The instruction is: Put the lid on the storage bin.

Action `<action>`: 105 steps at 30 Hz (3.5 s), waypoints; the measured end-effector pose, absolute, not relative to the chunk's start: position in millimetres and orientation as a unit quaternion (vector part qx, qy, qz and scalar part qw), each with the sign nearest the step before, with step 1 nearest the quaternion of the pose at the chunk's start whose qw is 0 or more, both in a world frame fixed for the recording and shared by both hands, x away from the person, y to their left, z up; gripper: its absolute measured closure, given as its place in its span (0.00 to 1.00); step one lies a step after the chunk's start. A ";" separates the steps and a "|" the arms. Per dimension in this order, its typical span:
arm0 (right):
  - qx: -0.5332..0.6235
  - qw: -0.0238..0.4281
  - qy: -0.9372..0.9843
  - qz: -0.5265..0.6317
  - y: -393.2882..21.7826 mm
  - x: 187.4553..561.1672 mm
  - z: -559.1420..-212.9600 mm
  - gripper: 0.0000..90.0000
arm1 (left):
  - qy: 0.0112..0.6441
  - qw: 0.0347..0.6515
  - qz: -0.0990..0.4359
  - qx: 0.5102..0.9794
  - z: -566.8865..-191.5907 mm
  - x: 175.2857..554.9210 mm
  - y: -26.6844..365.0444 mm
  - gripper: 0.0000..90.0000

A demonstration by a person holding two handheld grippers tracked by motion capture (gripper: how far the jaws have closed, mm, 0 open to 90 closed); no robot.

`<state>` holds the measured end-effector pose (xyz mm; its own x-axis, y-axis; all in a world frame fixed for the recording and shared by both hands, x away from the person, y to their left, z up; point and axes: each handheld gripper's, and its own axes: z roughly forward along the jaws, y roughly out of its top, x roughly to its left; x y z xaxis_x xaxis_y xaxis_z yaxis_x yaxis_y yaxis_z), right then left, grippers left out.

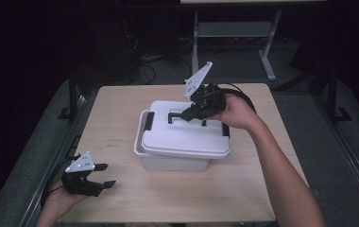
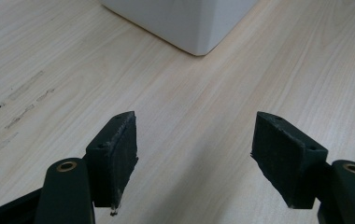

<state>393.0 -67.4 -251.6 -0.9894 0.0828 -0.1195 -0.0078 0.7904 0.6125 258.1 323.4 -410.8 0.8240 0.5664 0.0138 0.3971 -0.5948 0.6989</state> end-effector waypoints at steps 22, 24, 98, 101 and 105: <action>0.016 0.059 0.945 0.323 -46.0 408.3 -267.8 0.93 | 0.273 0.361 0.117 0.884 -410.2 257.9 326.8 0.34; 0.016 0.058 0.945 0.322 -44.4 409.3 -269.1 0.93 | 0.274 0.360 0.116 0.884 -410.3 258.3 326.9 0.34; 0.014 0.036 0.949 0.313 -25.3 420.6 -291.7 0.92 | 0.276 0.370 0.120 0.879 -408.0 258.5 331.7 0.34; 0.015 0.028 0.948 0.316 -25.8 419.8 -291.5 0.90 | 0.276 0.370 0.120 0.879 -407.8 258.5 331.6 0.34; 0.018 0.022 0.948 0.316 -26.3 417.7 -291.3 0.85 | 0.275 0.370 0.118 0.880 -407.8 258.6 331.2 0.34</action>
